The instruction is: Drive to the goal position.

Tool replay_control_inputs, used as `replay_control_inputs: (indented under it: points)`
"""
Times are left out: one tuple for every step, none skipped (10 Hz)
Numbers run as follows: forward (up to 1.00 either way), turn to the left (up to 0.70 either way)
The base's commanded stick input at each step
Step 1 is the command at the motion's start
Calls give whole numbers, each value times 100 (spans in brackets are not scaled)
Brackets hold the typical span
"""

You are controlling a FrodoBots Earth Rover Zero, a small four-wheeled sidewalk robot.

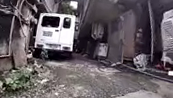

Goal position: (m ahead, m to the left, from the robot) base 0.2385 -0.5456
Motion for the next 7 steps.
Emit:
replay_control_inputs:
  points:
    - [0, -45]
    - [0, -45]
    - [0, -45]
    - [0, -45]
    - [0, -45]
    - [0, -45]
    - [0, -45]
